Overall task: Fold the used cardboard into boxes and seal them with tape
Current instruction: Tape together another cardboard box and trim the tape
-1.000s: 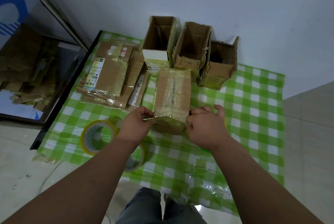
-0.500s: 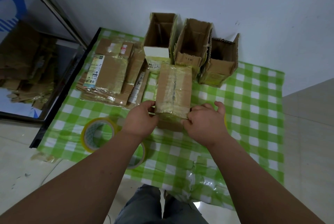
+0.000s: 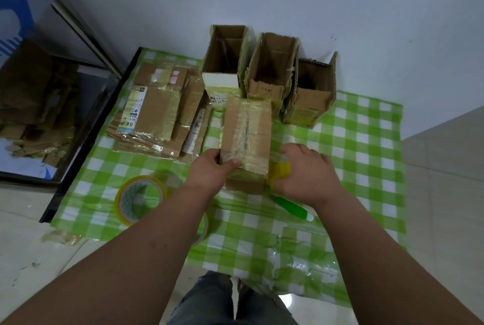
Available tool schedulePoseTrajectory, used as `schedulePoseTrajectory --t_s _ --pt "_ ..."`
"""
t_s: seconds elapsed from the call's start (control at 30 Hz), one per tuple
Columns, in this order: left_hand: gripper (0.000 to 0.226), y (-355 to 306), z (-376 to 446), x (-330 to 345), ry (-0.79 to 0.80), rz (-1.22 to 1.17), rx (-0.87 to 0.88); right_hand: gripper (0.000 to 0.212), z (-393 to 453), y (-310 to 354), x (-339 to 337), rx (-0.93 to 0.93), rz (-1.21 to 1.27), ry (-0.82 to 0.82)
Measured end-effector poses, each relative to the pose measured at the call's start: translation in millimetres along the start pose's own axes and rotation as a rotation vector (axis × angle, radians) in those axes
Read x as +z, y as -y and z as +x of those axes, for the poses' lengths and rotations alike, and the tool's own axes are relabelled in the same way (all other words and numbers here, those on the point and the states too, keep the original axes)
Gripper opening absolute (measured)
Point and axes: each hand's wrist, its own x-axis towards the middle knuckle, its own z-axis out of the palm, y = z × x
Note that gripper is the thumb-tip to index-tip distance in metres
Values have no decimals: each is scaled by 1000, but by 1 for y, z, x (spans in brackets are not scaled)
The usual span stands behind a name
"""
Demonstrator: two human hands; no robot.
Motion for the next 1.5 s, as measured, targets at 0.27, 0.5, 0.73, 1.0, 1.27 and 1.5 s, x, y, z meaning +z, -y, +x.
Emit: schedulePoseTrajectory --t_s 0.27,0.5,0.73,1.0,1.27,1.5 --pt "9 -11 -4 -20 -3 27 63 57 -8 3 -11 -30 171 154" --pt "23 -29 9 -54 108 77 -21 39 -23 21 2 0 629 179" --pt "56 -18 -1 -39 -63 307 206 35 -32 41 28 77 855 271" --pt "113 -1 -11 -33 -42 647 282 44 -35 41 38 35 875 322" --pt "110 -20 -12 -40 152 817 439 39 -38 36 43 -37 921 326" --pt "107 -19 3 -32 183 1024 463 28 -34 40 50 -20 936 283"
